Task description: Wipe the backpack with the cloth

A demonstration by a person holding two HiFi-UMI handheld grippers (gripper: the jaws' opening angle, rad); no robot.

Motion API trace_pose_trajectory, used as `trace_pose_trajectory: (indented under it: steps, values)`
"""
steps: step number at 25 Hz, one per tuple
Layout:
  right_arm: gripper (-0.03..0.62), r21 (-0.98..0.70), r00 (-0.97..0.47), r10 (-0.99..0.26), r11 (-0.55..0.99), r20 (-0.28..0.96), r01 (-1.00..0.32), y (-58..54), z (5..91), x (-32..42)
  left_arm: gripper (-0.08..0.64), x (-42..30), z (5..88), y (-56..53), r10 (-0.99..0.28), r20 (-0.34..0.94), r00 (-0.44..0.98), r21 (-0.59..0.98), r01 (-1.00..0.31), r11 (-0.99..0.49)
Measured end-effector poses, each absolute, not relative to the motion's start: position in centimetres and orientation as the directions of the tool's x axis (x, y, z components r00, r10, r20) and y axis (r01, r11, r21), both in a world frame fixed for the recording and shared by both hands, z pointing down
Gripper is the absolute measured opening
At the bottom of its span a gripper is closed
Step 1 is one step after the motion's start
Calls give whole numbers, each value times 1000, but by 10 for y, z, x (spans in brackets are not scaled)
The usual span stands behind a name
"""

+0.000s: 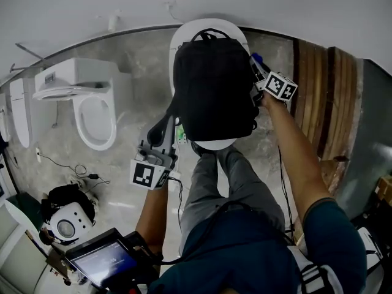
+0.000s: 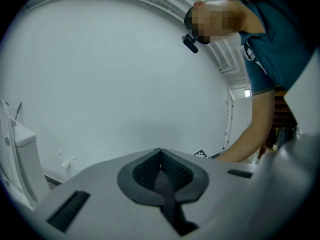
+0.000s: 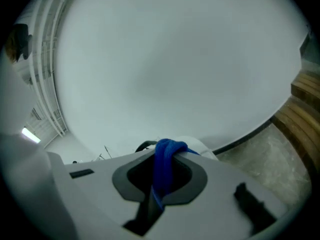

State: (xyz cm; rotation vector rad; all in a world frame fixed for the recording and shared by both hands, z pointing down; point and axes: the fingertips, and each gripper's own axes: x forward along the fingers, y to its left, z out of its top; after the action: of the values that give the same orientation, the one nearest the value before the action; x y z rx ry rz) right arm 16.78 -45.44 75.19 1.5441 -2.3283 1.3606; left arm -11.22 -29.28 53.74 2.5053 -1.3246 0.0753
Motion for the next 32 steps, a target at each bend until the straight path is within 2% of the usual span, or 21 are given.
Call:
trace_pose_trajectory:
  steps: [4,7,10,12,15,16,18,20,23,26,29,32]
  values:
    - [23,-548,-552,-677,255,487,-797,-504,752,144,3,-125,546,-293,-811,193,553,249,-826,-505]
    - [23,-406,-575,-592,407,565,-818,-529,752,117,3,-134,550,-292,-823,194,534,255,-838,-483]
    - [25,-257,-585,-470,591,661,-765,-542,762,80,3,-144,553,-290,-835,184,518,267,-844,-465]
    - [23,-168,-578,-366,723,730,-670,-541,771,48,3,-151,554,-289,-843,175,509,281,-846,-452]
    - [23,-153,-609,-223,851,761,-502,-526,773,-13,3,-161,557,-284,-850,180,496,292,-852,-435]
    - [23,-133,-617,-181,894,766,-428,-517,771,-36,3,-165,558,-282,-852,184,490,291,-855,-429]
    - [23,9,-582,-133,977,802,-212,-497,766,-82,3,-173,558,-281,-859,185,477,292,-862,-415]
    - [23,118,-545,-110,993,831,-22,-480,757,-123,3,-181,558,-280,-867,189,462,289,-869,-401]
    - [23,48,-463,64,973,884,225,-432,759,-166,3,-193,558,-278,-876,183,446,293,-875,-385]
    - [23,-23,-246,170,861,954,508,-368,784,-178,3,-200,557,-277,-884,168,436,307,-875,-374]
    - [23,-169,-58,272,738,961,653,-295,803,-175,3,-210,563,-273,-887,190,420,311,-883,-352]
    - [23,-298,114,310,647,944,702,-228,820,-155,3,-216,565,-269,-890,198,412,315,-886,-340]
